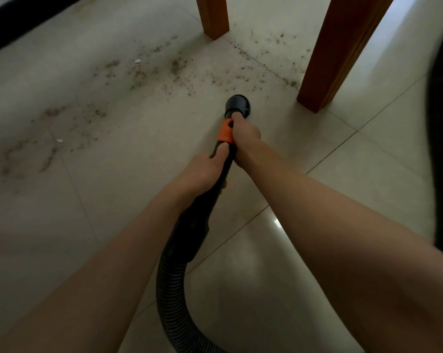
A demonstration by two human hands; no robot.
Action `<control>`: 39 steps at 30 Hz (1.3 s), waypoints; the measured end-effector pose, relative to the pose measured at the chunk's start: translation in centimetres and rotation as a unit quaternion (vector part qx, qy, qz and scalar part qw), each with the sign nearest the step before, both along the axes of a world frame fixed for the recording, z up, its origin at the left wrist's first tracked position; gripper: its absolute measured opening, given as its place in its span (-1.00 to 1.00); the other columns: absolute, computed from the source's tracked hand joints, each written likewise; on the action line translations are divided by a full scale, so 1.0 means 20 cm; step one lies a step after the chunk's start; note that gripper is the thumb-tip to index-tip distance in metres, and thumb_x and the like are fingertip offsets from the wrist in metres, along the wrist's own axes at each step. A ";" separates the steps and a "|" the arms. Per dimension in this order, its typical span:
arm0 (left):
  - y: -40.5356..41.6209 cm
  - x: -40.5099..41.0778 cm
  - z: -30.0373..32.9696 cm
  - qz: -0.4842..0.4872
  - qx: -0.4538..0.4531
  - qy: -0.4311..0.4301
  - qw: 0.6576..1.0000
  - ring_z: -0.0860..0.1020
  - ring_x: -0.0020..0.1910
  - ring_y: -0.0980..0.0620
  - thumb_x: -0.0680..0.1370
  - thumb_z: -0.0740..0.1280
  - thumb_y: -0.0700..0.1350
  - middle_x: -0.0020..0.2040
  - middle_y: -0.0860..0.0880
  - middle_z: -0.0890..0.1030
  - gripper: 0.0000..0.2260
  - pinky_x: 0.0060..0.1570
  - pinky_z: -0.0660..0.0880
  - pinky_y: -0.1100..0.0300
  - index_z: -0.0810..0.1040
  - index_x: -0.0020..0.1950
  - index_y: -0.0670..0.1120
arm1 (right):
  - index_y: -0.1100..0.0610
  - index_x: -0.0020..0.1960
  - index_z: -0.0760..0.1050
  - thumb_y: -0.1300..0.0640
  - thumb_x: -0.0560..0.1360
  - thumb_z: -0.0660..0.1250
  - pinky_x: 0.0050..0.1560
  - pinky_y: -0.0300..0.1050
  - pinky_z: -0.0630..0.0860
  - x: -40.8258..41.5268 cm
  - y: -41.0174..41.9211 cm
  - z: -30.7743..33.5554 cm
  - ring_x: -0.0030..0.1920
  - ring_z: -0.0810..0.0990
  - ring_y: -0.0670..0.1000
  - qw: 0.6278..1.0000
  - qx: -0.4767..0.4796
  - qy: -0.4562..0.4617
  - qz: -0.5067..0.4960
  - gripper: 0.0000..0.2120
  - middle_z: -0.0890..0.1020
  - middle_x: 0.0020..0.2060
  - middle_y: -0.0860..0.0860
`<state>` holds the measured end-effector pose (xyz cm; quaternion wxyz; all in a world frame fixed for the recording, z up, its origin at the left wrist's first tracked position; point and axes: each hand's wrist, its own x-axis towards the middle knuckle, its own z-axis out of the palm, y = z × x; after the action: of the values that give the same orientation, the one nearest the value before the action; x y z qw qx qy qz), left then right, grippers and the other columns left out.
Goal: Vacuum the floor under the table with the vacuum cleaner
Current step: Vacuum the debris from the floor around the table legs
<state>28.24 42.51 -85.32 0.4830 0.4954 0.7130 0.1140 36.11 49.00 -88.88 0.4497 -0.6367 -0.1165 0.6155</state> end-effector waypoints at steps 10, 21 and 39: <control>-0.18 -0.07 0.06 0.003 -0.008 0.039 0.999 0.53 -0.36 -0.06 0.62 0.02 0.17 -0.34 -0.11 0.57 -0.52 -0.23 0.48 0.15 0.49 -0.21 -0.15 | 0.31 0.29 0.40 0.10 0.60 0.20 -0.17 -0.07 0.48 -0.11 -0.13 0.02 -0.19 0.49 0.06 0.993 -0.028 0.080 0.084 -0.64 0.52 -0.06 0.13; -0.26 -0.09 0.10 -0.060 0.012 0.089 0.994 0.53 -0.38 -0.01 0.62 0.02 0.17 -0.31 -0.08 0.57 -0.58 -0.29 0.47 0.20 0.44 -0.18 -0.11 | 0.16 0.06 0.42 0.07 0.57 0.28 -0.37 -0.19 0.37 0.01 -0.29 0.05 -0.34 0.41 -0.03 0.983 -0.026 0.096 0.153 -0.83 0.44 -0.28 0.04; -0.26 0.34 0.53 -0.160 -0.046 0.144 0.975 0.47 -0.27 0.02 0.65 -0.02 0.10 -0.21 -0.07 0.49 -0.61 -0.27 0.39 0.21 0.45 -0.04 -0.14 | 0.17 -0.17 0.44 -0.04 0.55 0.32 -0.43 -0.21 0.18 0.47 -0.52 0.35 -0.42 0.24 -0.06 0.984 0.055 0.110 0.131 -0.72 0.33 -0.40 0.02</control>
<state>34.98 37.22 -74.79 0.4097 0.5918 0.6906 -0.0703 45.53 38.69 -81.93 0.4093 -0.5184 -0.1823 0.7284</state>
